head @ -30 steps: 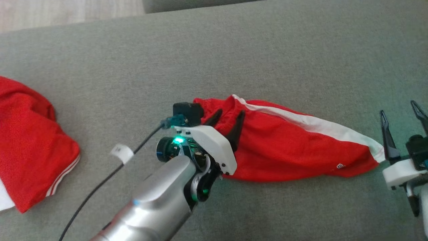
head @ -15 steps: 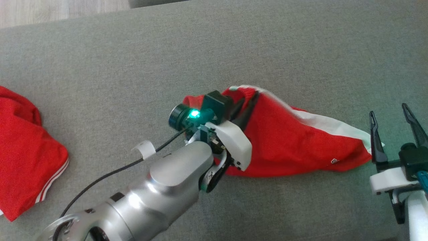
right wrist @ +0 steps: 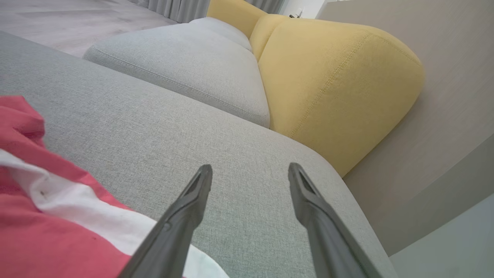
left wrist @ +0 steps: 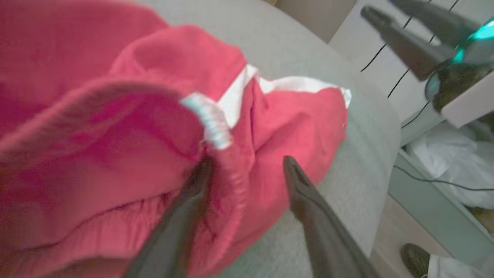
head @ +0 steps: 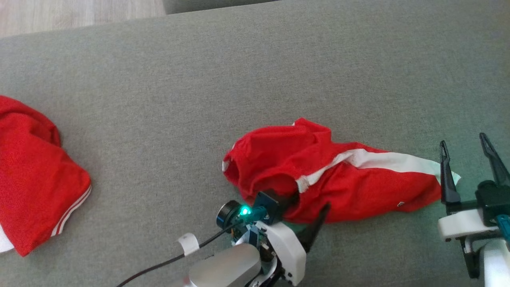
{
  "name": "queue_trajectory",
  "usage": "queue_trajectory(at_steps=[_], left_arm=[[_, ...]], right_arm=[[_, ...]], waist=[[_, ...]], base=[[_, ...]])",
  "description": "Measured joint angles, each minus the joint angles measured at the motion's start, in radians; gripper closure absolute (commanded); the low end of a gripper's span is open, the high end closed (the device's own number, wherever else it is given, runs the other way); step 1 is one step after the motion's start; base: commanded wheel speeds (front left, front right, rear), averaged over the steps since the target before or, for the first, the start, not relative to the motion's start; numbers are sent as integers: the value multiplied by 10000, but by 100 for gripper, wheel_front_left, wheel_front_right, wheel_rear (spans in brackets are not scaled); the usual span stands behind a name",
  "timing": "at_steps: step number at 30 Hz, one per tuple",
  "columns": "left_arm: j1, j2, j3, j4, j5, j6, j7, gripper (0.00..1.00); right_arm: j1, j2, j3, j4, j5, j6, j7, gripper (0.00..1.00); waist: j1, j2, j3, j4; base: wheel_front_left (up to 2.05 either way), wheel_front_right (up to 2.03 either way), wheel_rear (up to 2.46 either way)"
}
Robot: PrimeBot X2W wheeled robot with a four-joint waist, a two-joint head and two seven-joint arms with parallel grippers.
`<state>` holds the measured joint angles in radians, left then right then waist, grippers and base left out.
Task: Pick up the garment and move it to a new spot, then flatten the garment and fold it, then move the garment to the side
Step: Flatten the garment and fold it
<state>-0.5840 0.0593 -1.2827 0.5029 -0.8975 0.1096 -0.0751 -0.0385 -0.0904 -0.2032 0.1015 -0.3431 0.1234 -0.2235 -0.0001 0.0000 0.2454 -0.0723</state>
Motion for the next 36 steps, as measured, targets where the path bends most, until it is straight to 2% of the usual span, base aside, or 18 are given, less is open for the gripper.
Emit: queue_trajectory(at_steps=[4,13,17,18,19,20,21,28,31,36], left_arm=[[1,-2,399,-387,-134,242,-336,0],[151,-2,1058,-790,-976,416,-307,0],[176,94,1081,-1078,-999,500,-176,0],[181,148,1072,-1174,-999,506,-113,7],[191,203,1060,-1262,-999,546,-59,53],[198,261,1055,-1352,-999,579,-54,88],[199,314,1060,-1429,-997,593,-58,100],[368,869,1062,-2140,-1193,652,301,100],[479,1494,1200,-2658,-1183,786,249,100],[459,2801,1908,-3624,-982,1480,15,100]], right_arm=[[103,2,-6,-75,2,0,52,0],[329,73,82,-244,2,0,146,0],[440,148,107,-347,4,0,228,0],[491,148,100,-384,6,0,232,0],[526,153,92,-405,59,0,259,0],[534,169,79,-410,130,0,259,0],[531,180,75,-418,188,0,259,0],[532,295,199,-426,541,0,286,0],[533,366,159,-334,1085,0,301,0],[536,336,161,376,1716,0,119,0]], waist=[[0,0,-60,57],[0,0,-187,-30],[0,0,-238,-93],[0,0,-247,-100],[0,0,-249,-101],[0,0,-250,-100],[0,0,-253,-97],[0,0,-291,-39],[0,0,-311,23],[0,0,-329,158]], base=[[0,0,0],[0,0,0],[0,0,0],[0,0,0],[0,0,0],[0,0,0],[0,0,0],[0,0,0],[0,0,0],[0,0,0]])
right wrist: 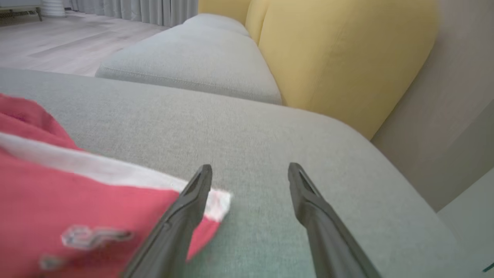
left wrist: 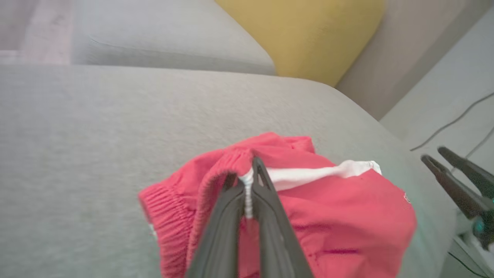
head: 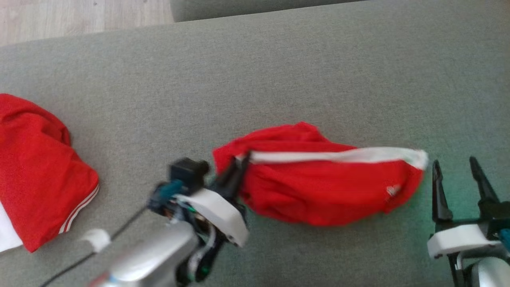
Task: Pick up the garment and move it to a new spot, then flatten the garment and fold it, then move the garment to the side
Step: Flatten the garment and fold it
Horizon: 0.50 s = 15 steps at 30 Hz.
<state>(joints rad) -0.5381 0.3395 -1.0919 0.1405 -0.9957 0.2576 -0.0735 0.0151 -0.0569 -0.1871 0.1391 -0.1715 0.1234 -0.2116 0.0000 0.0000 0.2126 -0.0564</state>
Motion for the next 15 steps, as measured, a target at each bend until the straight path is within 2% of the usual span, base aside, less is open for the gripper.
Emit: queue_trajectory(at_steps=[4,8,11,15], left_arm=[[-100,669,451,-683,10,336,-25,100],[-262,1129,627,-1126,12,510,123,100],[-320,1267,621,-1360,13,516,299,100],[-370,1292,583,-1480,94,518,389,100]], right_arm=[[-23,-238,123,792,779,0,-100,0],[-319,-594,788,1716,2796,0,-81,0],[-1035,-1513,1544,2355,4029,0,113,0],[-2316,-2892,2888,3173,4957,0,244,0]], waist=[[0,0,45,56],[0,0,188,-4],[0,0,334,-16],[2,0,521,51]], base=[[0,0,0],[0,0,0],[0,0,0],[0,0,0]])
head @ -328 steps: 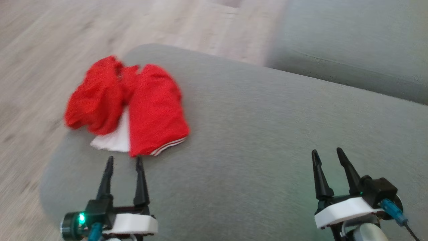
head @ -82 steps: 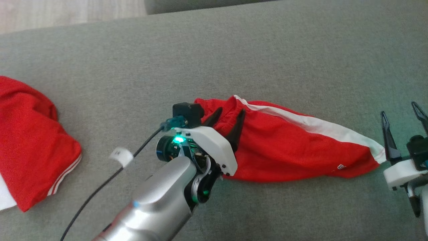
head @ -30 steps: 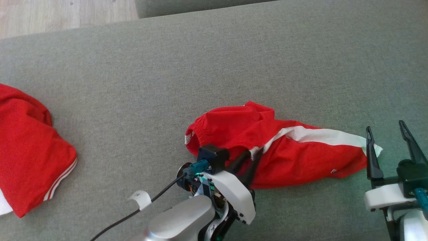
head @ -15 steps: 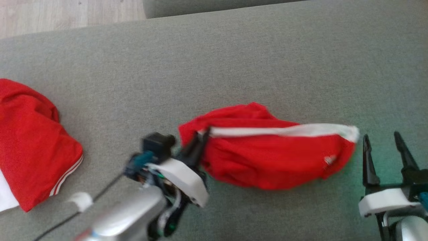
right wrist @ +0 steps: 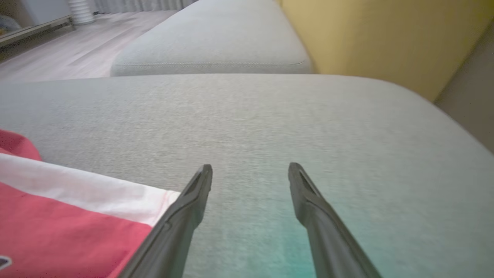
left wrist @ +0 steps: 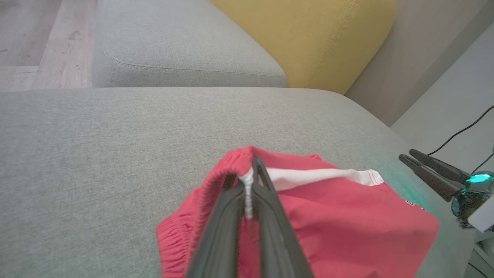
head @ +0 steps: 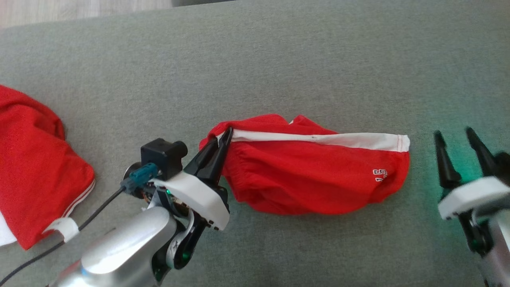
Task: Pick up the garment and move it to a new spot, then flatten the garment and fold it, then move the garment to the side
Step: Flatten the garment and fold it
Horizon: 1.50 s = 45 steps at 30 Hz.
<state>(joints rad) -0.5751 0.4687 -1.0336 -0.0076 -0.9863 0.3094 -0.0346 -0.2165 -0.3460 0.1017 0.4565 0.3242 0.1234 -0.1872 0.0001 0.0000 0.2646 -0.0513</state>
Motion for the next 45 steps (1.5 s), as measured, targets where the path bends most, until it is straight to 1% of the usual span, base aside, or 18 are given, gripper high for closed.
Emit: queue_trajectory(at_steps=[2,4,5,10,13,17,19,20,22,23,25,27,29,33,36,41,45], left_arm=[[-85,-4,-10,-29,17,-2,54,100],[-173,-17,-10,-52,17,-2,71,100],[-173,-17,-10,-52,17,-2,71,100],[-238,-140,-8,-36,15,-2,71,100],[-279,-253,-8,10,17,-2,67,100],[-363,-362,-13,36,17,-13,63,100],[-368,-360,-13,63,17,-15,63,100],[-373,-360,-13,88,17,-15,63,100],[-408,-360,-12,113,15,-19,65,100],[-434,-362,-10,119,15,-21,65,100],[-481,-364,-8,128,15,-25,63,100],[-502,-364,0,146,13,-27,56,100],[-502,-364,13,169,-2,-27,33,100],[-540,-359,71,163,8,-115,-194,100],[-708,-347,140,86,117,-201,-295,100],[-1778,-274,245,-199,485,-504,-144,100],[-3176,-263,368,-228,732,-984,268,100]], right_arm=[[-494,-314,848,401,531,0,63,0],[-827,-489,1659,800,1020,0,132,0],[-827,-489,1659,800,1020,0,132,0],[-1240,-993,3114,1733,1877,0,111,0],[-1711,-1277,3973,2211,2125,0,-180,0],[-2416,-1331,4878,2615,2614,-2,-242,0],[-2643,-1373,5348,2652,2980,-4,-240,12],[-2727,-1409,5538,2642,3219,-4,-238,12],[-2832,-1593,5979,2546,3651,-4,-222,37],[-2871,-1710,6172,2479,3850,-4,-196,53],[-2906,-1896,6498,2314,4171,-4,-148,68],[-2922,-2079,6767,2123,4456,-4,-138,100],[-2921,-2186,6972,1960,4677,-4,-259,100],[-2983,-2293,6920,1965,4548,8,-602,100],[-3125,-2462,6406,1852,4117,8,-608,100],[-3745,-2980,4364,466,3110,8,-627,100],[-4288,-3189,2805,-433,2173,8,-642,100]], waist=[[0,0,61,76],[0,0,117,165],[0,0,117,165],[-1,0,192,439],[-1,0,292,542],[-1,0,383,606],[-2,0,437,651],[-1,0,463,674],[-2,0,514,722],[-2,0,537,747],[-1,0,570,788],[-2,0,588,811],[-1,0,598,799],[-1,0,607,701],[0,0,606,601],[0,0,687,448],[0,0,880,300]], base=[[0,0,0],[0,0,0],[0,0,0],[0,0,0],[0,0,0],[0,0,0],[0,0,0],[0,0,0],[0,0,0],[0,0,0],[0,0,0],[0,0,0],[0,0,0],[0,0,0],[0,0,0],[0,0,0],[0,0,0]])
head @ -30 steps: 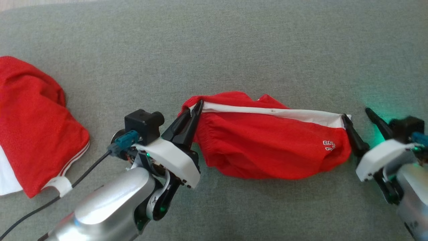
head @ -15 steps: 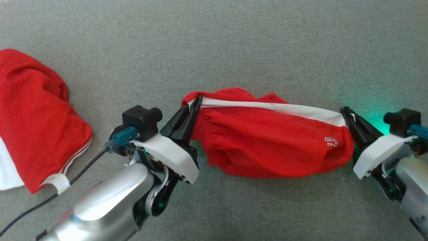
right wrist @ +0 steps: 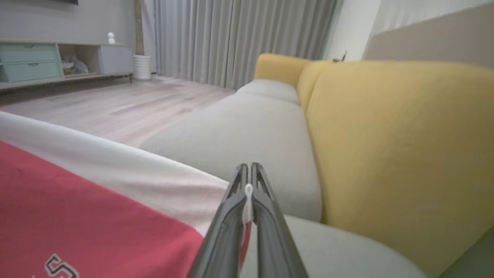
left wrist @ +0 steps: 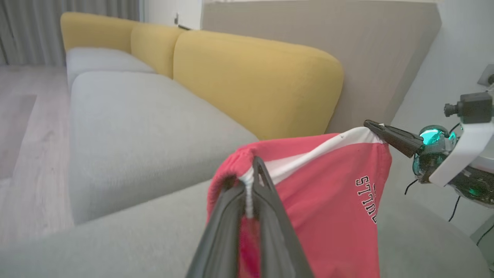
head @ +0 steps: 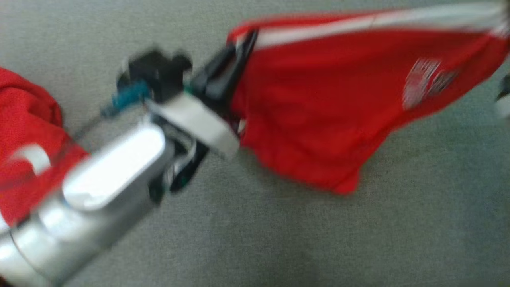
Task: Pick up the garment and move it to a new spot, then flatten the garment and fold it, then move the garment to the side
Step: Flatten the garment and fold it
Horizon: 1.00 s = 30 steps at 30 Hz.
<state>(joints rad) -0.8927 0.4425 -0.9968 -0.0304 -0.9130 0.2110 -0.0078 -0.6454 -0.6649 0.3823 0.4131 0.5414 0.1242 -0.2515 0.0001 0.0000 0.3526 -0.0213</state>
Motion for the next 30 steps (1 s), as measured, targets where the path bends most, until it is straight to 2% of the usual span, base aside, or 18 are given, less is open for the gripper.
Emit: queue_trajectory(at_steps=[4,7,9,10,12,14,17,20,23,30], left_arm=[[-1869,-539,443,894,282,-477,-27,100],[-3431,-1110,667,2243,905,-930,-627,100],[-4470,-1519,761,3271,1507,-1072,-1281,100],[-4470,-1519,761,3271,1507,-1072,-1281,100],[-5265,-1956,1035,4092,1745,-1195,-1916,100],[-5753,-2270,1252,4669,1833,-1501,-2232,100],[-5768,-2451,1313,5122,1841,-2006,-2418,100],[-4956,-2506,1256,5137,1931,-2414,-2500,100],[-3539,-2493,1206,4895,2061,-2736,-2500,100],[431,-2280,621,4153,3237,-2989,-2499,100]], right_arm=[[-1087,-244,-662,-309,-571,0,-13,100],[-2530,-522,-1011,-330,-1018,0,-38,100],[-3614,-690,-1350,-288,-1448,0,-40,100],[-3614,-690,-1350,-288,-1448,0,-40,100],[-4502,-754,-1618,-320,-1856,0,-50,100],[-4992,-765,-1795,-470,-2138,0,-54,100],[-4991,-777,-2115,-648,-2401,0,-54,100],[-4159,-773,-2439,-984,-2508,0,-58,100],[-2499,-589,-2800,-1277,-2523,0,-94,100],[2219,782,-4065,-2483,-2717,0,-90,100]], waist=[[0,0,330,-176],[1,0,648,-364],[2,0,876,-483],[2,0,876,-483],[2,0,1067,-595],[1,0,1205,-698],[2,0,1288,-748],[-2,0,1254,-617],[-1,0,1225,-446],[-2,0,910,-277]], base=[[0,0,0],[0,0,0],[0,0,0],[0,0,0],[0,0,0],[0,0,0],[0,0,0],[0,0,0],[0,0,0],[0,0,0]])
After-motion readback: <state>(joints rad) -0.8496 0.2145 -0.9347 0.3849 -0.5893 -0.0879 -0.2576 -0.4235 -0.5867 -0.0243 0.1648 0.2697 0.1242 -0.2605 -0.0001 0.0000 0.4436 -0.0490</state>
